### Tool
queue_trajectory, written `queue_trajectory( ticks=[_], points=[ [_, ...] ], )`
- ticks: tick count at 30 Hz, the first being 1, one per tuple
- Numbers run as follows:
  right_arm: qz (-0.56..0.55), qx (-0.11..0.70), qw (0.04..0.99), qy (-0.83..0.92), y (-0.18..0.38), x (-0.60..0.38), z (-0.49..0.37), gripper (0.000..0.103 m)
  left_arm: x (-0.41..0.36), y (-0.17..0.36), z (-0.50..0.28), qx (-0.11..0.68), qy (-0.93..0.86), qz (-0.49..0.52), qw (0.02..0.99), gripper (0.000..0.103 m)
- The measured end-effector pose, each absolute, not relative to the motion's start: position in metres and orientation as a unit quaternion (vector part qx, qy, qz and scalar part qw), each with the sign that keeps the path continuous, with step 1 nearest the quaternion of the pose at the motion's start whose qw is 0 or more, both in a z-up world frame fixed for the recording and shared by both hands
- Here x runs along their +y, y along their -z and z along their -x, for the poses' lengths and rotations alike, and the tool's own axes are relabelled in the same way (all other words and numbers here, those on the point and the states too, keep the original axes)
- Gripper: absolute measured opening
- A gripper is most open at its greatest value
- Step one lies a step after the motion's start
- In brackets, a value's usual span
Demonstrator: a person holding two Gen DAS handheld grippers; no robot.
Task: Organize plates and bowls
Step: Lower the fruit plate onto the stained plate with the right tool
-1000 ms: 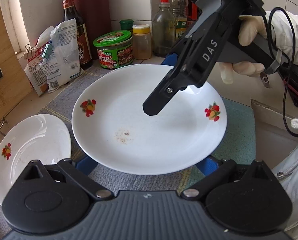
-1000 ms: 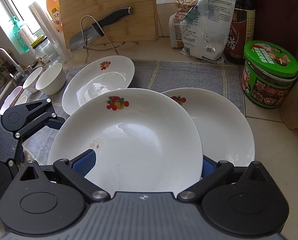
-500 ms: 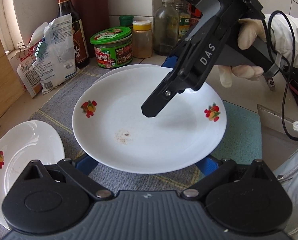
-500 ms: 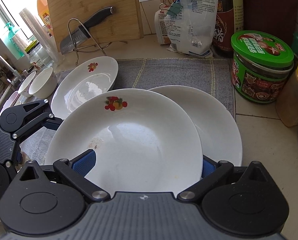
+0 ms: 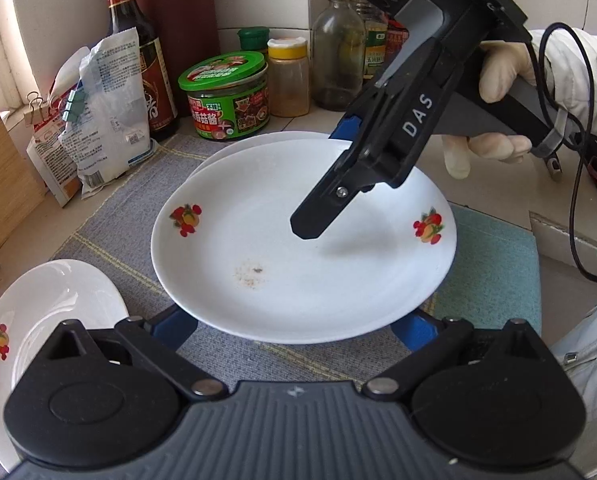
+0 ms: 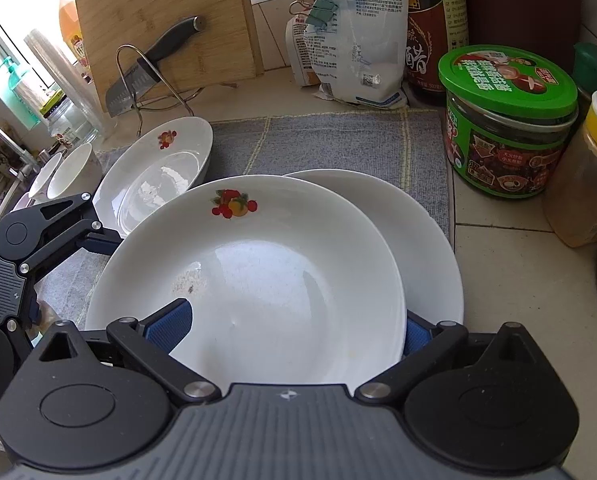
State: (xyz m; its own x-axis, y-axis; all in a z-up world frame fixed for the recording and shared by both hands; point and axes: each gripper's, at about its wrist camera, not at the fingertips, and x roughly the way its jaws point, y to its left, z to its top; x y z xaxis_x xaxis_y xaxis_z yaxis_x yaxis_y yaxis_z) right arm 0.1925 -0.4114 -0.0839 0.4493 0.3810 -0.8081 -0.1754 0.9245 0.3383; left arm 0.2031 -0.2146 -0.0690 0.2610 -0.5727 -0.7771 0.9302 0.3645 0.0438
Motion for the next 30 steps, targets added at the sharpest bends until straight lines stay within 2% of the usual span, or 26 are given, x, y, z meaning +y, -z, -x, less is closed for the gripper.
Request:
queue_trajectory(
  ticks=[30],
  points=[
    [-0.121,0.496,0.851,-0.123,0.071,-0.425,-0.181,0.103,-0.224,0.077,-0.215,0.342,0.514,-0.266,0.741,0.101]
  ],
)
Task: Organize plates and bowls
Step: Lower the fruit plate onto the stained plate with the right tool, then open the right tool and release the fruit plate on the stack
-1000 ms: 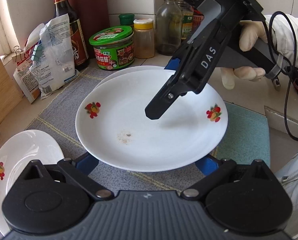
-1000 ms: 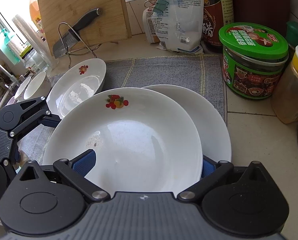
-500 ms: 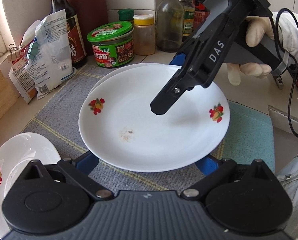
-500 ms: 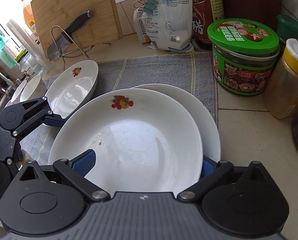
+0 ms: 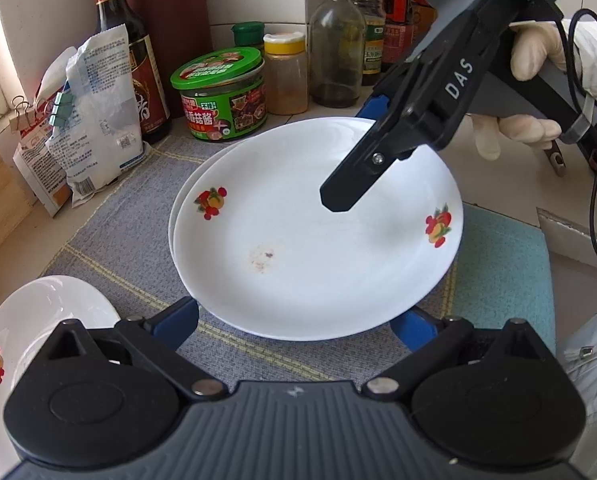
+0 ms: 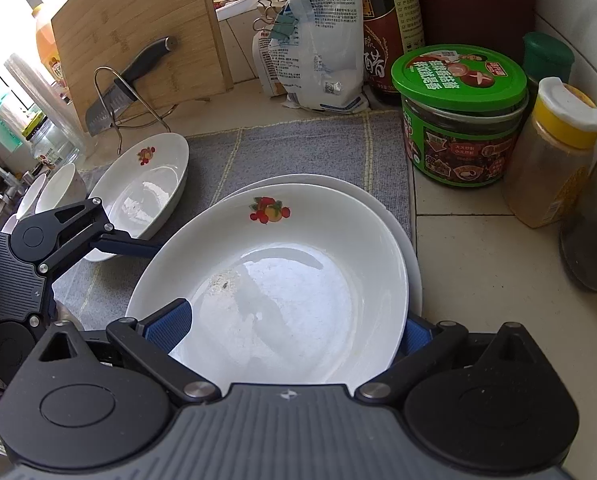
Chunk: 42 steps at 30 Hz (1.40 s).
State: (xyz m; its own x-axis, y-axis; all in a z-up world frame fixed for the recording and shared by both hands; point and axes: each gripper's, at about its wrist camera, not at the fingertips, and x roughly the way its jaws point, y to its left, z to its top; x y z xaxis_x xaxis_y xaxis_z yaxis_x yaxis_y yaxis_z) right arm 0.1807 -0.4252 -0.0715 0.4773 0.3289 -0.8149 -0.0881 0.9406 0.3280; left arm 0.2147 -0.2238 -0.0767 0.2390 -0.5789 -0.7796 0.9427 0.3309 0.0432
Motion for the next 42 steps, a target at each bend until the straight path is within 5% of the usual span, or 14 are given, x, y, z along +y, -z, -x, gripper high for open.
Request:
queue_trajectory(
  ticks=[31,42],
  points=[
    [-0.060,0.507,0.859,-0.043,0.057,-0.405,-0.157,0.103,-0.216,0.068,-0.204,0.326,0.505,-0.253,0.758,0.101],
    [-0.007,0.444,0.895,-0.053,0.034,-0.377,-0.138,0.103,-0.192,0.033,-0.196,0.312,0.447,-0.197,0.815,0.101]
  ],
)
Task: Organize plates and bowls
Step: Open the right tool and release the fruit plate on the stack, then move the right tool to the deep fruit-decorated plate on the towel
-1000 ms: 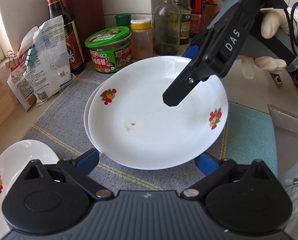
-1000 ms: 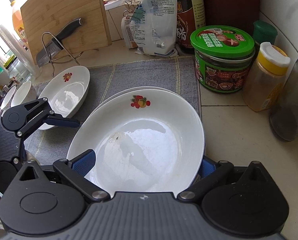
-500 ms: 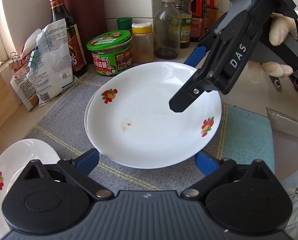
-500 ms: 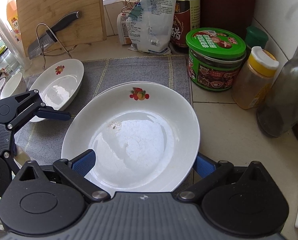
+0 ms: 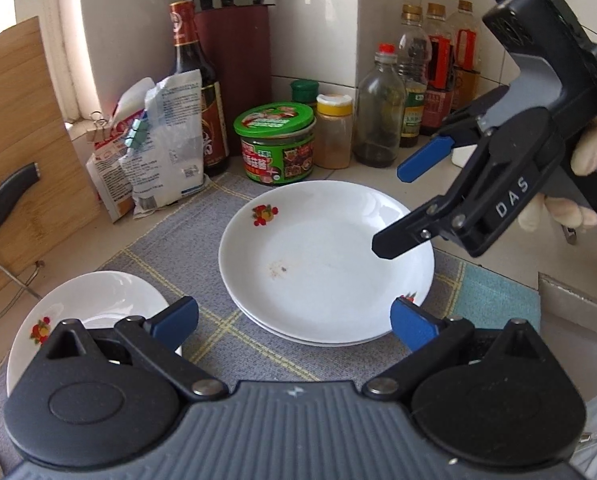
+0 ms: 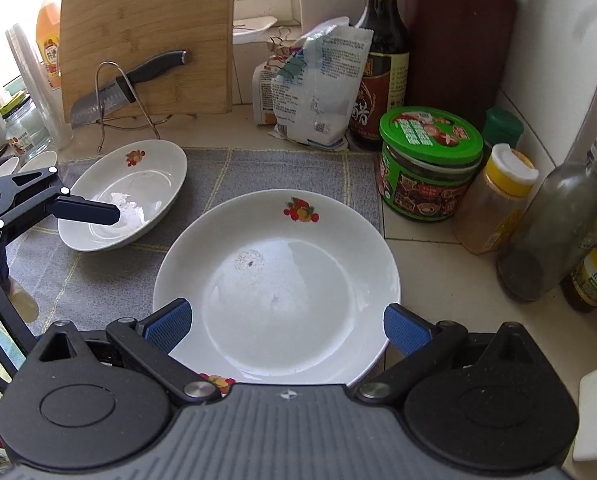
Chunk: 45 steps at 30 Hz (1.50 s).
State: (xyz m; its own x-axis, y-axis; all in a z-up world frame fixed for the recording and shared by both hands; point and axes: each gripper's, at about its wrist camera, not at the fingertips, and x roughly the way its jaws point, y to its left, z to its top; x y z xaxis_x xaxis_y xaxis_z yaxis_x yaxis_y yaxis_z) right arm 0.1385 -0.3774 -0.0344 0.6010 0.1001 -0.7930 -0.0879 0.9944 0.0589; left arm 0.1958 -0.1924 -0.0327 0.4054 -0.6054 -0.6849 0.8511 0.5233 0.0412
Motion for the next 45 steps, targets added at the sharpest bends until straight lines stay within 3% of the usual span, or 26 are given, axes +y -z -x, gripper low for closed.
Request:
queue_trajectory(
  ticks=[11,20,32,45],
  points=[
    [0.034,0.399,0.908,-0.121,0.033,-0.330,-0.126,0.103,-0.143,0.022,-0.170,0.347,0.291,-0.144,0.880,0.102],
    [0.018,0.393,0.910,-0.131,0.039,-0.290,-0.128,0.103,-0.081,0.046,-0.168,0.389,0.207,-0.098,0.892,0.102],
    [-0.034,0.421,0.903,-0.079,0.043,-0.250,-0.141,0.103,-0.047,0.080,-0.189,0.382,0.236,-0.145,0.882,0.102],
    [0.018,0.441,0.895,-0.061,0.045,-0.228,-0.165,0.103,-0.063,0.101,-0.215,0.384,0.265,-0.121,0.876,0.102]
  ],
)
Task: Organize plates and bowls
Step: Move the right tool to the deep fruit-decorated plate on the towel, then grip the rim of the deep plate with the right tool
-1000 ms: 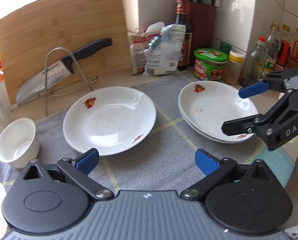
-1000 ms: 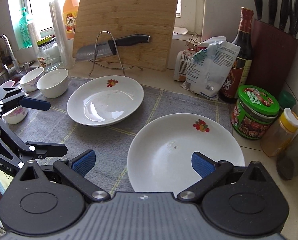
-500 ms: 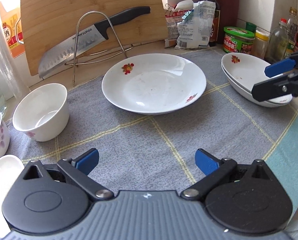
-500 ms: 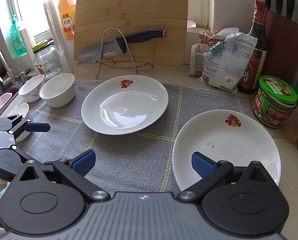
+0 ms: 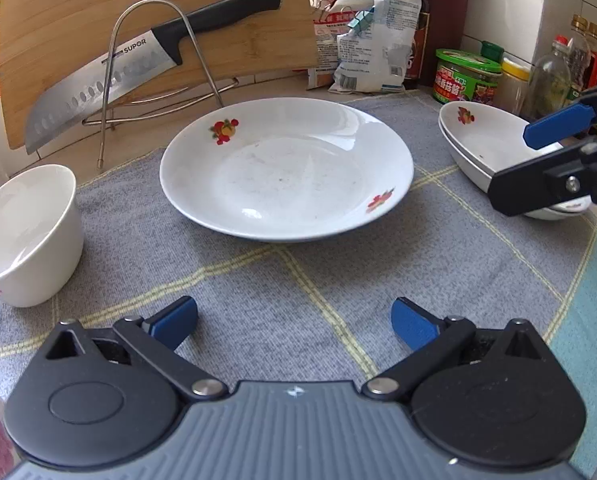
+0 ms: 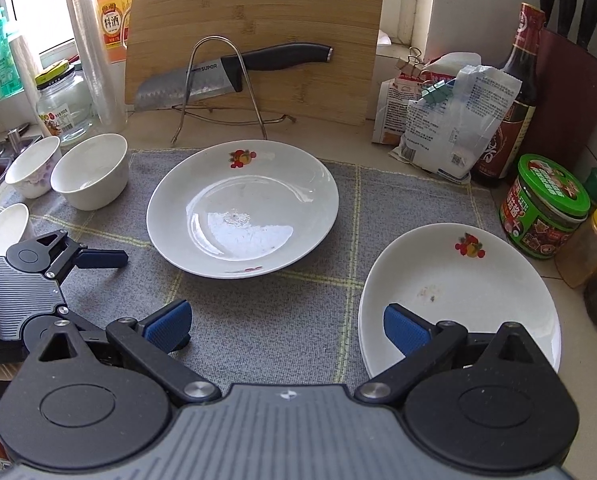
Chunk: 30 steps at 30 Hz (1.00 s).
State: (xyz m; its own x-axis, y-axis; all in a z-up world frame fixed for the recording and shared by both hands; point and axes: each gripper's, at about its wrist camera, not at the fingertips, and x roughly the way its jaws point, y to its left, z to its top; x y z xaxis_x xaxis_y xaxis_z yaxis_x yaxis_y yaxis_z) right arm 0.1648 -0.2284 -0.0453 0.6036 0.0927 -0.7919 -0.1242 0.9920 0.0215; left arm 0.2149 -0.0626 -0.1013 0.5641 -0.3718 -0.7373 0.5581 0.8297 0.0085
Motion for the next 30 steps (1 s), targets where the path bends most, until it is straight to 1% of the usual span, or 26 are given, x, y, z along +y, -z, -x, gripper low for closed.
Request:
queue_trajectory(
  ticks=[13,26,30],
  points=[
    [0.045,0.452,0.880,-0.141,0.054,-0.242,-0.232,0.103,-0.077,0.105,-0.245,0.375,0.247,-0.109,0.887,0.103],
    [0.050,0.493,0.843,-0.210,0.079,-0.250,-0.303,0.103,-0.076,0.110,-0.249,0.350,0.242,-0.100,0.899,0.103],
    [0.060,0.505,0.830,-0.229,0.086,-0.247,-0.322,0.103,-0.077,0.109,-0.251,0.355,0.242,-0.101,0.897,0.103]
  ],
)
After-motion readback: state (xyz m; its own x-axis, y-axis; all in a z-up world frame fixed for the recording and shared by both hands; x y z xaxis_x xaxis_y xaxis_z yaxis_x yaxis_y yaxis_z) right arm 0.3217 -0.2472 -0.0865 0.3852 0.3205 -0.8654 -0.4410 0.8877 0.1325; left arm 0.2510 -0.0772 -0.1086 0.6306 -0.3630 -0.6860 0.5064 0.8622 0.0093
